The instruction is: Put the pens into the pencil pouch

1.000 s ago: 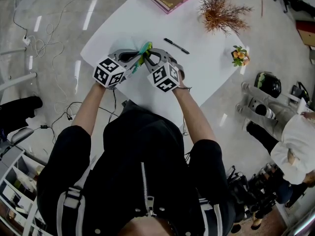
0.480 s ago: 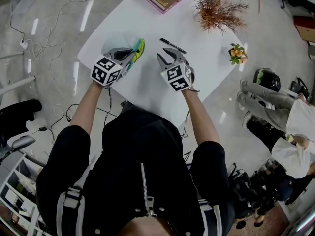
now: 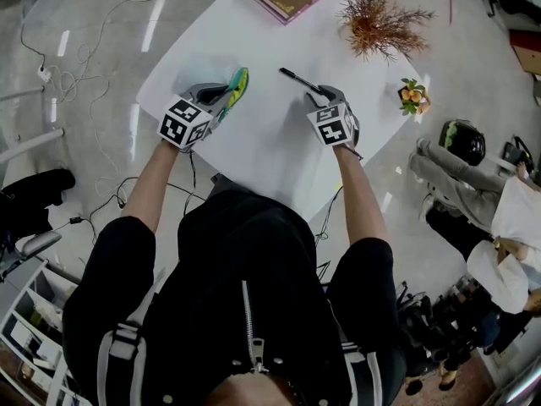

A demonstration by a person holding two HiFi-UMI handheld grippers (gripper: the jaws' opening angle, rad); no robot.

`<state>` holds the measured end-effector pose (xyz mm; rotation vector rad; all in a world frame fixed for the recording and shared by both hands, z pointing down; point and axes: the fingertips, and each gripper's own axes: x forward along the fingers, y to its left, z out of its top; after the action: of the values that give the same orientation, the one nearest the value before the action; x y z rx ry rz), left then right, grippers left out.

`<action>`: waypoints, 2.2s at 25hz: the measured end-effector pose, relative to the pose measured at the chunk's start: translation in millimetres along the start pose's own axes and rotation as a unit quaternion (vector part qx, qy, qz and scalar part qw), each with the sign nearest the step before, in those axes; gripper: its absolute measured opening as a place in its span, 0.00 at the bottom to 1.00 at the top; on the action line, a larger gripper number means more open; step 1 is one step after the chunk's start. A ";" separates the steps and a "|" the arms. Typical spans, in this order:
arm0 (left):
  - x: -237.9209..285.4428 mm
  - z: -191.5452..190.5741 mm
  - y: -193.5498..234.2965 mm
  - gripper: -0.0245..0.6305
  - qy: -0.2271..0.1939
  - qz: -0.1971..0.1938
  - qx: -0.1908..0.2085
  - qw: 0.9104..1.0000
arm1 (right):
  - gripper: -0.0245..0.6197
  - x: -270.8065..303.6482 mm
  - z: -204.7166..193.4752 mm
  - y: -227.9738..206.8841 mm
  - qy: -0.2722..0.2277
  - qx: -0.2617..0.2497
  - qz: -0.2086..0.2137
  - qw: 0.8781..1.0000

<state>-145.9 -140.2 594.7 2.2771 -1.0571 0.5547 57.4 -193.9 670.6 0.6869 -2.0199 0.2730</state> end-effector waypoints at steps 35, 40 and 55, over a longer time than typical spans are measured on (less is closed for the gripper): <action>3.3 -0.2 15.4 0.10 0.006 0.029 -0.004 1.000 | 0.15 -9.4 -29.2 -6.5 0.000 0.048 0.006 0.999; 4.0 1.0 19.2 0.10 0.008 0.039 -0.007 0.999 | 0.15 -25.7 -25.5 -5.1 -0.011 0.030 0.008 0.999; 5.2 0.9 17.5 0.10 0.006 0.041 -0.007 0.999 | 0.15 -45.8 10.6 60.5 -0.036 -0.077 0.084 0.993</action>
<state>-156.5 -152.9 602.6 2.2226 -1.1498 0.5924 33.1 -132.9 631.2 0.4363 -2.1464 0.1893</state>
